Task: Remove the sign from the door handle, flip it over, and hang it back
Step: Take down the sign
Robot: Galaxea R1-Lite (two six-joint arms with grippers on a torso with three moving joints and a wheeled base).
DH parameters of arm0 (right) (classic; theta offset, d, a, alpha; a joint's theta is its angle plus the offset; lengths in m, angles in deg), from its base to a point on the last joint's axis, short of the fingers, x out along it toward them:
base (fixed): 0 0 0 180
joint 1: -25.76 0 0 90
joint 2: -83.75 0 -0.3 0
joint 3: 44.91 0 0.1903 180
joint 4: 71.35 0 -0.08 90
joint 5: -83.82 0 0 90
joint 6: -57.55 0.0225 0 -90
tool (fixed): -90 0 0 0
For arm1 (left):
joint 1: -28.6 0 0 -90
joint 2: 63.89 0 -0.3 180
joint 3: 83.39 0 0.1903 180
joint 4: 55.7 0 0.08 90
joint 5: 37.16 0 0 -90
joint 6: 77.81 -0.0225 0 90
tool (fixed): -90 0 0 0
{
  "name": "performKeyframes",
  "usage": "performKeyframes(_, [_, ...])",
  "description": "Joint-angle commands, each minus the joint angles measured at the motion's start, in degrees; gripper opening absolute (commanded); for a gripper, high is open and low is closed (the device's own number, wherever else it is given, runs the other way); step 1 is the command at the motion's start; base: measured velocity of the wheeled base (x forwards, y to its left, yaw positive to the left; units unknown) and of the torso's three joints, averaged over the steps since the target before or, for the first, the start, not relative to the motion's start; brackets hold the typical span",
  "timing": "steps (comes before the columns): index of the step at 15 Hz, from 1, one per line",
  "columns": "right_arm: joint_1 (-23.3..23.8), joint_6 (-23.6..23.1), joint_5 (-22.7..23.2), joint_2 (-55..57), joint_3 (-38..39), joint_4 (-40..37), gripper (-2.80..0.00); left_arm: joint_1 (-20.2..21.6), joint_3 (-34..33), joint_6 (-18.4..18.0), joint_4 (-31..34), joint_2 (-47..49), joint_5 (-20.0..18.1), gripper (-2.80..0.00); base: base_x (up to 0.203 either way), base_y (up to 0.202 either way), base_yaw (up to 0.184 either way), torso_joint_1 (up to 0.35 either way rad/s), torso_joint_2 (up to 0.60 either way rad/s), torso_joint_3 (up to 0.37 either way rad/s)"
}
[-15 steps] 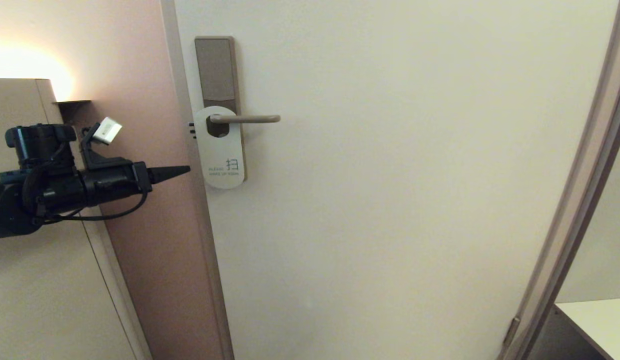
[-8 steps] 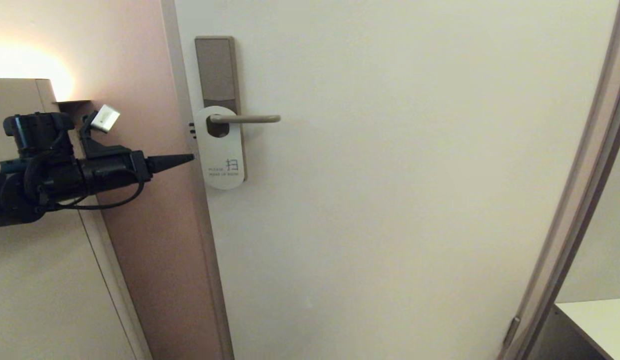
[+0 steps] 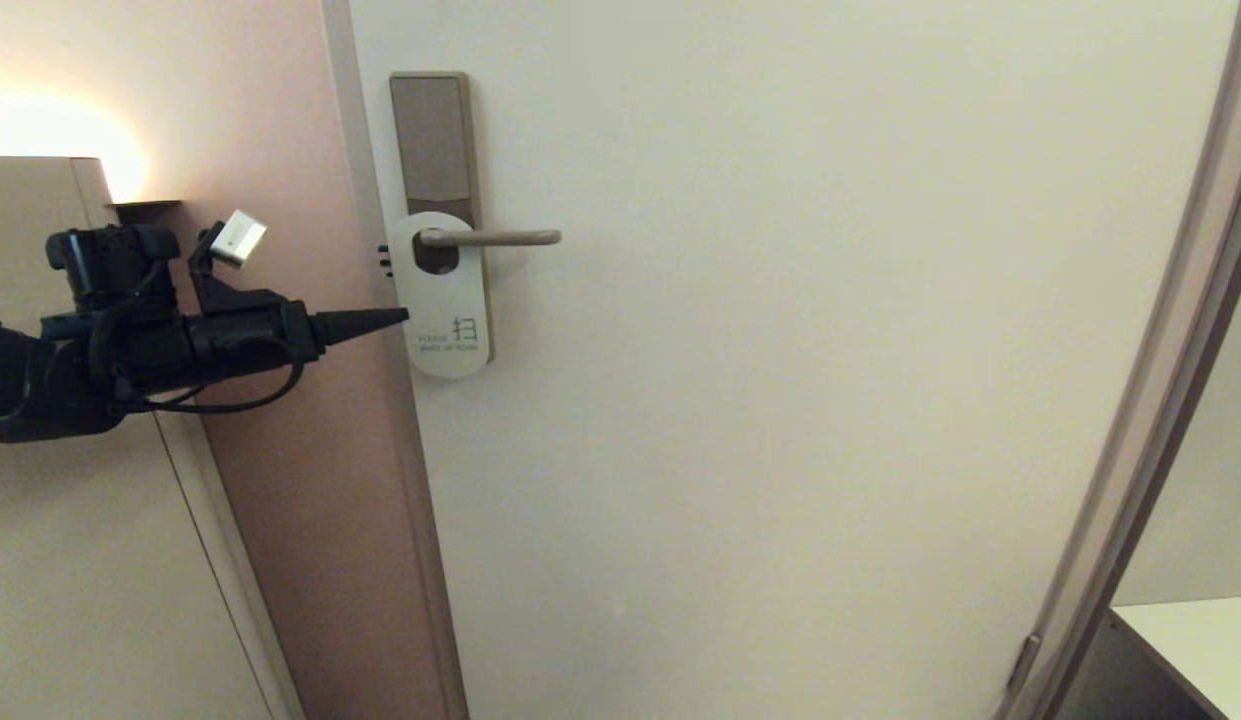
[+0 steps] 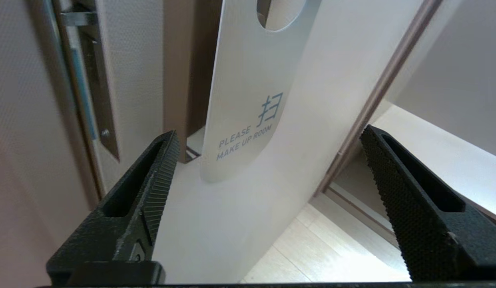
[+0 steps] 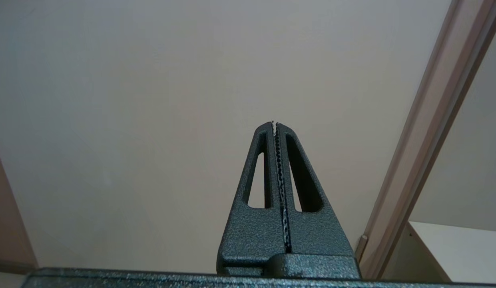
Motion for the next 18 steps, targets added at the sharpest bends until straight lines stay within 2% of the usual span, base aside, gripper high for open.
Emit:
performKeyframes(1, [0.1, -0.1, 0.0, 0.0, 0.0, 0.0, -2.80, -0.5, 1.2, 0.1, -0.2, 1.4, -0.4, 0.00, 0.000, 0.000, 0.000, 0.000, 0.00, 0.000])
performKeyframes(5, [0.1, -0.1, 0.1, 0.1, 0.0, 0.0, -2.80, -1.7, 3.4, 0.2, -0.2, 3.1, -0.6, 0.00, 0.000, 0.000, 0.000, 0.000, 0.00, 0.000])
performKeyframes(8, [0.1, -0.1, 0.1, 0.1, 0.0, 0.0, -2.80, -3.2, 3.7, 0.3, -0.2, 3.0, -2.6, 0.00, 0.000, 0.000, 0.000, 0.000, 0.00, 0.000])
performKeyframes(12, [0.1, -0.1, 0.0, 0.1, 0.0, 0.0, -2.80, -4.9, 5.0, 0.8, -0.2, 2.8, -2.7, 0.00, 0.000, 0.000, 0.000, 0.000, 0.00, 0.000])
performKeyframes(18, [0.0, -0.1, 0.0, 0.0, 0.0, 0.0, -2.80, -4.8, 6.0, 1.0, -0.2, 4.3, -2.6, 0.00, 0.000, 0.000, 0.000, 0.000, 0.00, 0.000])
